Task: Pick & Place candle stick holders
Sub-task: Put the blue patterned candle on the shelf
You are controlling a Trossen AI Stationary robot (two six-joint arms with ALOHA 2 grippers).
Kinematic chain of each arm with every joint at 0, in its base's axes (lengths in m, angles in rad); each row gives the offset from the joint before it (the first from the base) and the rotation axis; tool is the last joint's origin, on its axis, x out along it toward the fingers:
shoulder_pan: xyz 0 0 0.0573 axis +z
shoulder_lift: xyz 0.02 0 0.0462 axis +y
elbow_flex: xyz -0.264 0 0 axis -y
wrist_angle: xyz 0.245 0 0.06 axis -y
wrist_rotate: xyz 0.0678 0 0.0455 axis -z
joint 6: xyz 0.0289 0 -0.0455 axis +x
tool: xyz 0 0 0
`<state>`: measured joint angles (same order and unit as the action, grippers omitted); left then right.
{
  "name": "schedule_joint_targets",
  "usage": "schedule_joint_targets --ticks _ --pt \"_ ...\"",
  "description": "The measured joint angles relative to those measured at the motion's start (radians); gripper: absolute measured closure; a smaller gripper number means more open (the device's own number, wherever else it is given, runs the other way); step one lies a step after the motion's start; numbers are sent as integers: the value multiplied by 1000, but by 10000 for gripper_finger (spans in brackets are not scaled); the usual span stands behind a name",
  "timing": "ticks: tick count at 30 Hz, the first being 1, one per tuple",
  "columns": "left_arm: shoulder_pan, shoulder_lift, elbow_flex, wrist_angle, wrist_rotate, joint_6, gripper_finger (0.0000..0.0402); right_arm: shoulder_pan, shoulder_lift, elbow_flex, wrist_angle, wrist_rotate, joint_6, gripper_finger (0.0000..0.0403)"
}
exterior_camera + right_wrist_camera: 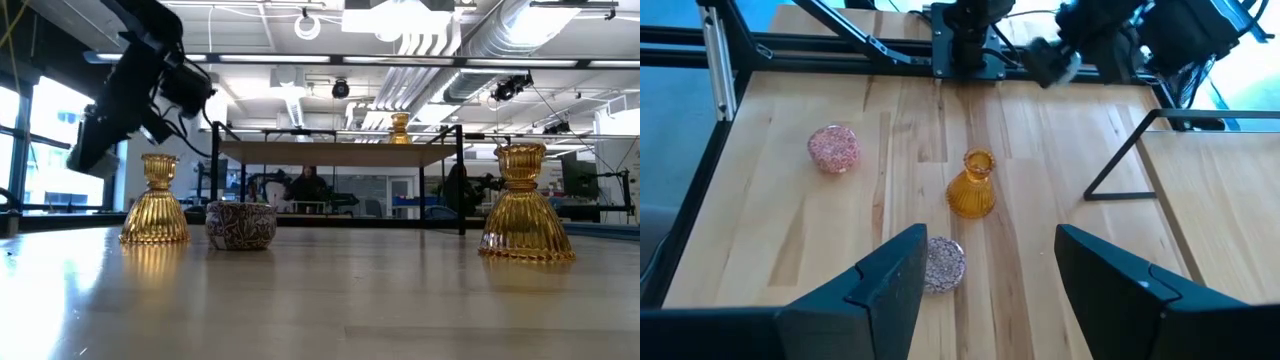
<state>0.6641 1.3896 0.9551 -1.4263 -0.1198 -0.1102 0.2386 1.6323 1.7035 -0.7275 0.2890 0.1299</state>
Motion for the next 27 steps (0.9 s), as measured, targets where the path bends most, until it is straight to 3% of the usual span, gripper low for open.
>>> schedule_joint_targets --ticks 11,27 --pt "-143 -160 60 -69 118 -98 111 0 0 0 5 0 0 186" --pt "-300 -177 242 -125 64 -211 110 36 0 0 8 52 23 186"
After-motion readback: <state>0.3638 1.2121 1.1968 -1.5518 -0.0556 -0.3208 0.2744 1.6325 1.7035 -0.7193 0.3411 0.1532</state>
